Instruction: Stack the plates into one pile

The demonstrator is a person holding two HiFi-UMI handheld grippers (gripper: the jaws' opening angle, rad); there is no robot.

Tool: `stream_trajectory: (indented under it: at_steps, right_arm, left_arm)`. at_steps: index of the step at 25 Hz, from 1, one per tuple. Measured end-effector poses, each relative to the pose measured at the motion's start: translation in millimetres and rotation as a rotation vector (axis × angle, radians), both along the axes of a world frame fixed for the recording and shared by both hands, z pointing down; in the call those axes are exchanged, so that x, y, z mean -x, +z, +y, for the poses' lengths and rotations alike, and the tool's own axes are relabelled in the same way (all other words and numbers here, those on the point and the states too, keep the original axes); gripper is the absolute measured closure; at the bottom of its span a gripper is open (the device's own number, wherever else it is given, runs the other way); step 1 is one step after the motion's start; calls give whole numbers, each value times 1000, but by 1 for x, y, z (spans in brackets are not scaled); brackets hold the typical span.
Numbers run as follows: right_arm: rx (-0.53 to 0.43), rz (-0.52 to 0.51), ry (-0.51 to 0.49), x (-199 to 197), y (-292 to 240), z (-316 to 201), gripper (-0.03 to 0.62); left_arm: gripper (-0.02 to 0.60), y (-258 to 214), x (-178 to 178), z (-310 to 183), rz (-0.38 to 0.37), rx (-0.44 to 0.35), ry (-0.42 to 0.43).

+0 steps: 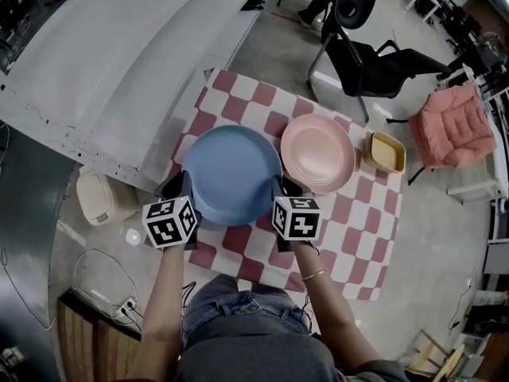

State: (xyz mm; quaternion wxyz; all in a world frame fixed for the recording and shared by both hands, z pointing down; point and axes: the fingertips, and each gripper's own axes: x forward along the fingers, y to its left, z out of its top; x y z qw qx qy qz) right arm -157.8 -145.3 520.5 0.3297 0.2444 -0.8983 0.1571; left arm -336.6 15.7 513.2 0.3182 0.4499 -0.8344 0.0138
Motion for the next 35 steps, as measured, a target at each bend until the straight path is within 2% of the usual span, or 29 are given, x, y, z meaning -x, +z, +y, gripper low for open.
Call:
stream_trajectory:
  at_steps: [9,25,35]
  right_arm:
    - [19,34,4,-7,14,-7,537]
    - [-34,73,8,-10,23,-11,536]
    - [-52,78,34,-10,26,-11,536]
  left_arm:
    - [554,12,-1,-17,-15,44,51]
    - [545,25,-4,-22,-66,87,68]
    - [540,28,-4,-21,-65,83,73]
